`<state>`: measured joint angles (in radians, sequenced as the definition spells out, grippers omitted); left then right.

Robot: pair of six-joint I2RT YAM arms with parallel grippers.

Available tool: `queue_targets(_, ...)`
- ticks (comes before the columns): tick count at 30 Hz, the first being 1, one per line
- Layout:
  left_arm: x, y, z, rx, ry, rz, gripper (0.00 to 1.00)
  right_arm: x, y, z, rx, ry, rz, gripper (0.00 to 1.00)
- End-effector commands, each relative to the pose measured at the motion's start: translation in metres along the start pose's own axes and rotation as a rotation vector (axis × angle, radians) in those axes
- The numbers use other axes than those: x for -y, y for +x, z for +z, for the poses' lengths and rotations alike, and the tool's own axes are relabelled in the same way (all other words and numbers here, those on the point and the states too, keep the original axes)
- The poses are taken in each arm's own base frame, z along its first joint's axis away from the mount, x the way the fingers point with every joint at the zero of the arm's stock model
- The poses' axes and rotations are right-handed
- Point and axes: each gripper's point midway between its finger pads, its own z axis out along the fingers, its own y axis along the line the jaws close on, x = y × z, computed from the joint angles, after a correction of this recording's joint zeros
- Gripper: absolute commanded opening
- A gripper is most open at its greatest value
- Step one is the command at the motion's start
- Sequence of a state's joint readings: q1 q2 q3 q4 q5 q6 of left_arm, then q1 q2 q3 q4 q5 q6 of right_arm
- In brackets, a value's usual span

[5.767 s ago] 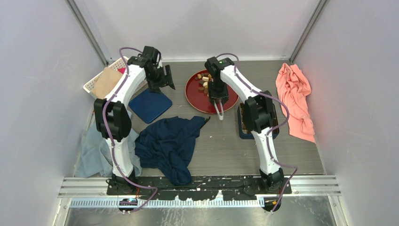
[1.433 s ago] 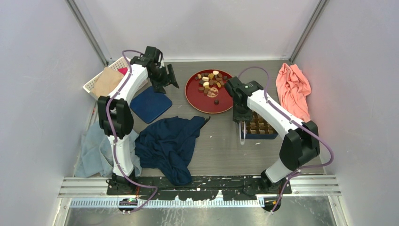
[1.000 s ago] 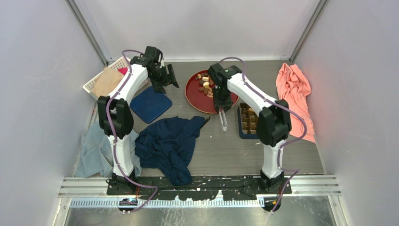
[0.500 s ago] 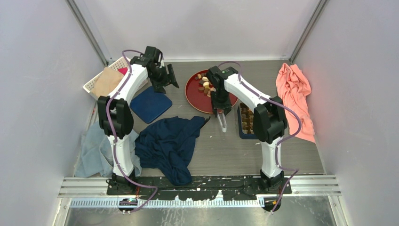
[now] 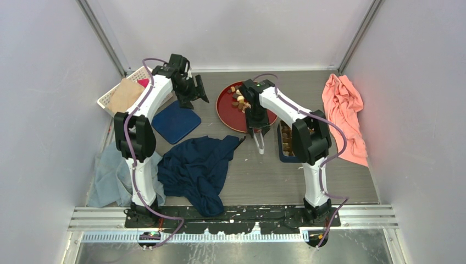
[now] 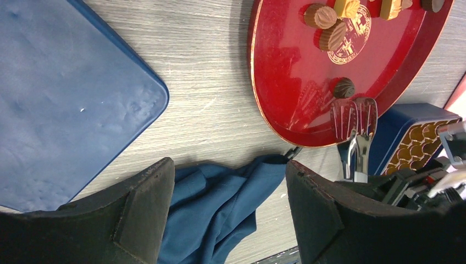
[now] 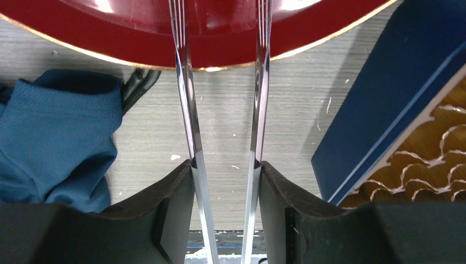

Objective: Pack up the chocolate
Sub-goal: Pick up the fake chocolate from the plate.

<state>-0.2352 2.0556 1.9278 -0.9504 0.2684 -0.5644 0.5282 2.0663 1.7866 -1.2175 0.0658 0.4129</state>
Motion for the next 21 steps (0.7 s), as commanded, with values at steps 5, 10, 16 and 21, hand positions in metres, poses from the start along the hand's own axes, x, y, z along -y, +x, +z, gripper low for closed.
queue_targets(5,0.009,-0.017,-0.019,0.075,0.023,0.03,0.74,-0.008,-0.023,0.001,0.064,-0.008,0.003,0.5)
queue_targets(10,0.01,-0.018,-0.019,0.076,0.025,0.029,0.74,-0.009,-0.03,0.007,0.067,0.008,0.002,0.5)
queue_targets(16,0.008,-0.017,-0.02,0.076,0.019,0.028,0.74,-0.009,-0.032,0.007,0.068,0.012,-0.001,0.48)
queue_targets(21,0.007,-0.016,-0.019,0.072,0.017,0.024,0.74,-0.005,-0.032,0.004,0.076,0.026,-0.007,0.38)
